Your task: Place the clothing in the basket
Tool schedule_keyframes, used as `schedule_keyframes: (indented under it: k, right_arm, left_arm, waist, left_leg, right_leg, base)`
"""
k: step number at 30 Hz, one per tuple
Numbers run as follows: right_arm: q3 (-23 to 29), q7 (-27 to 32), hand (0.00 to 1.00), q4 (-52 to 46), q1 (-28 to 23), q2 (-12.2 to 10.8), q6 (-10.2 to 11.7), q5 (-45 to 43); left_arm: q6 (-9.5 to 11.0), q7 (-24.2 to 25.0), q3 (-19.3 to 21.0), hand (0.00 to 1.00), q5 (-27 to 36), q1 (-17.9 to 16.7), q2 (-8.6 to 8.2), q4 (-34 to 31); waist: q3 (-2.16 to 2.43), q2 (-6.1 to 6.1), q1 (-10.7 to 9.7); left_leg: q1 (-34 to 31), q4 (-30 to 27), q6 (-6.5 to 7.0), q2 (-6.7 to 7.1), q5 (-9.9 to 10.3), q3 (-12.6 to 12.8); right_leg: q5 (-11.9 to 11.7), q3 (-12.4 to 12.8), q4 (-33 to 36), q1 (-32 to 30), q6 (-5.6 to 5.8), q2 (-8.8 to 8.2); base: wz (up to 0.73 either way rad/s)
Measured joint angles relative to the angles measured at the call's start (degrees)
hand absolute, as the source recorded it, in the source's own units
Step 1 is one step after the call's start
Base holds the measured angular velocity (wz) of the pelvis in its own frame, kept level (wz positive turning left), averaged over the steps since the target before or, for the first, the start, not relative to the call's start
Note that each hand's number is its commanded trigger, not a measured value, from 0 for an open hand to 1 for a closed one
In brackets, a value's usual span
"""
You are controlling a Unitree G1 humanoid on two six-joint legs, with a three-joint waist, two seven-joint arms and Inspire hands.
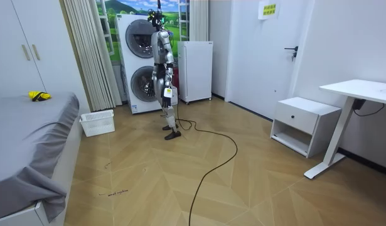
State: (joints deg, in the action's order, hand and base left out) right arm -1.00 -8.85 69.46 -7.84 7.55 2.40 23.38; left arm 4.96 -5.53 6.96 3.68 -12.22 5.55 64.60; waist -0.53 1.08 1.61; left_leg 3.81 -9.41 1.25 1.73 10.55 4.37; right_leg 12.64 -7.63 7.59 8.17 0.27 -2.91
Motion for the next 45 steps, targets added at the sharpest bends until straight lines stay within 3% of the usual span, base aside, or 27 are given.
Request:
schedule_keyframes:
  k: [23,26,28,30,32,34,35,36,37,38,40,42,43,44,45]
  right_arm:
    - [0.02,-0.06,0.0,1.52,-0.11,-0.01,0.17,-0.4]
    - [0.14,-0.07,0.0,0.88,-0.24,0.0,0.09,-0.83]
    - [0.05,-0.11,0.0,0.26,-0.45,0.01,0.04,-1.11]
    - [-0.01,-0.56,0.0,-1.03,-0.31,0.0,0.02,-1.05]
    - [-0.03,-0.86,0.0,-0.87,-0.01,-0.01,0.02,-1.15]
    - [-0.02,-1.28,0.0,-0.86,0.09,0.05,0.05,-0.95]
    - [0.1,-1.3,0.0,-0.87,0.22,0.11,0.17,-0.79]
    - [-0.03,-1.23,0.0,-0.88,0.19,0.25,0.29,-0.23]
    - [-0.3,-1.13,0.0,-0.87,0.09,0.31,0.25,0.24]
    - [-0.63,-0.61,0.0,-0.87,0.05,0.61,0.06,1.44]
    - [-0.45,-0.14,0.0,-0.9,0.36,1.04,-0.01,1.46]
    - [-0.53,0.01,0.0,-0.74,0.2,0.95,-0.23,1.19]
    - [-0.53,-0.03,0.0,-0.81,0.22,0.97,-0.47,0.91]
    - [-0.48,0.11,0.0,-0.78,0.2,0.98,-0.63,0.43]
    - [-0.37,0.1,0.0,-0.81,0.3,0.94,-0.64,-0.62]
  left_arm:
    - [-0.61,0.09,-0.39,0.0,-0.45,0.18,0.13,-0.03]
    - [-0.64,0.08,-0.34,0.0,-0.52,0.05,0.12,-0.13]
    - [-0.64,0.05,-0.35,0.0,-0.7,-0.1,0.12,-0.34]
    - [-0.7,-0.01,-0.33,0.0,0.46,0.31,0.17,-0.97]
    - [-0.75,0.02,-0.22,0.0,0.79,0.35,0.41,-1.0]
    - [-0.75,0.0,-0.28,0.0,2.07,0.72,0.84,-1.09]
    - [-0.74,-0.03,-0.29,0.0,2.98,0.56,1.09,-1.02]
    - [-0.76,-0.04,-0.35,0.0,3.69,0.36,1.37,-1.04]
    - [-0.73,-0.04,-0.46,0.0,3.83,0.66,1.47,-1.03]
    - [-0.78,-0.13,-0.94,0.0,4.82,0.16,1.28,-0.97]
    - [-0.77,-0.29,-1.43,0.0,4.9,-0.21,0.85,-0.97]
    - [-0.7,-0.73,-1.25,0.0,5.75,-1.13,0.72,-0.49]
    - [-0.7,-0.78,-1.26,0.0,5.74,-1.45,0.67,-0.37]
    - [-0.7,-0.87,-1.26,0.0,5.68,-1.71,0.49,-0.2]
    - [-0.63,-0.89,-1.26,0.0,5.68,-1.54,0.39,-0.32]
  waist:
    - [0.14,-0.6,-0.66]
    - [0.2,-0.72,-1.26]
    - [0.18,-0.73,-1.24]
    - [0.23,-1.24,-1.2]
    - [0.13,-1.38,-1.18]
    - [0.17,-0.89,-1.06]
    - [0.19,-0.91,-1.32]
    - [-0.18,-0.49,-1.32]
    - [-0.47,-0.56,-1.34]
    - [-0.41,-0.7,-1.28]
    - [-0.3,-0.49,-1.17]
    - [-0.13,0.1,0.27]
    - [-0.24,-0.01,0.23]
    - [-0.15,0.11,0.13]
    - [0.23,1.04,0.12]
  left_leg:
    - [-0.24,-0.11,0.0,-0.09,0.03,0.19]
    - [-0.66,-1.16,-0.05,-0.34,0.82,0.18]
    - [-1.39,-3.36,-0.2,-0.93,1.98,0.21]
    - [-4.05,-8.78,-0.68,-2.13,4.48,0.26]
    - [-5.88,-12.72,-1.22,-2.86,5.75,0.32]
    - [-7.18,-15.82,-1.26,-3.21,5.81,0.56]
    - [-9.11,-19.64,-1.25,-3.7,5.79,0.71]
    - [-12.17,-26.3,-1.33,-4.52,5.32,1.12]
    - [-14.41,-29.46,-1.34,-4.67,5.21,1.09]
    - [-17.23,-28.97,-0.97,-3.87,5.6,0.58]
    - [-22.29,-21.0,-1.73,-2.66,3.96,0.33]
    - [-26.15,-9.69,-2.01,-2.04,-4.7,0.27]
    - [-26.56,-8.46,-1.85,-2.01,-6.73,0.29]
    - [-27.41,-8.53,-0.9,-1.94,-10.41,0.93]
    - [-28.55,-10.31,0.68,-1.41,-12.32,3.12]
  right_leg:
    - [0.05,0.04,0.15,-0.18,0.01,0.11]
    - [0.32,-0.27,0.38,-0.18,-0.08,0.25]
    - [0.54,-0.18,0.68,-0.11,-0.23,0.57]
    - [2.01,-0.22,2.98,-1.56,-0.81,1.31]
    - [3.4,-0.26,5.27,-2.56,-1.3,1.79]
    - [4.07,-0.22,6.16,-2.73,-1.87,1.87]
    - [4.47,-0.11,6.49,-2.72,-2.24,1.79]
    - [5.1,0.38,6.95,-2.44,-2.59,2.1]
    - [5.52,0.67,7.46,-1.89,-2.83,2.02]
    - [6.48,0.85,7.67,-1.45,-3.33,1.63]
    - [7.72,1.09,8.3,-1.96,-2.97,0.68]
    - [9.32,2.05,7.93,-0.72,-2.1,-0.64]
    - [9.72,2.38,7.74,-0.18,-1.68,-0.94]
    - [10.43,2.63,6.85,1.05,-0.7,-1.52]
    - [11.62,2.93,6.69,1.38,0.29,-2.89]
  base:
    - [0.0]
    - [0.03]
    - [-0.02]
    - [0.0]
    - [0.0]
    - [0.02]
    - [0.08]
    - [0.06]
    - [0.0]
    - [-0.08]
    - [-0.17]
    - [-0.43]
    - [-0.32]
    - [-0.1]
    - [0.0]
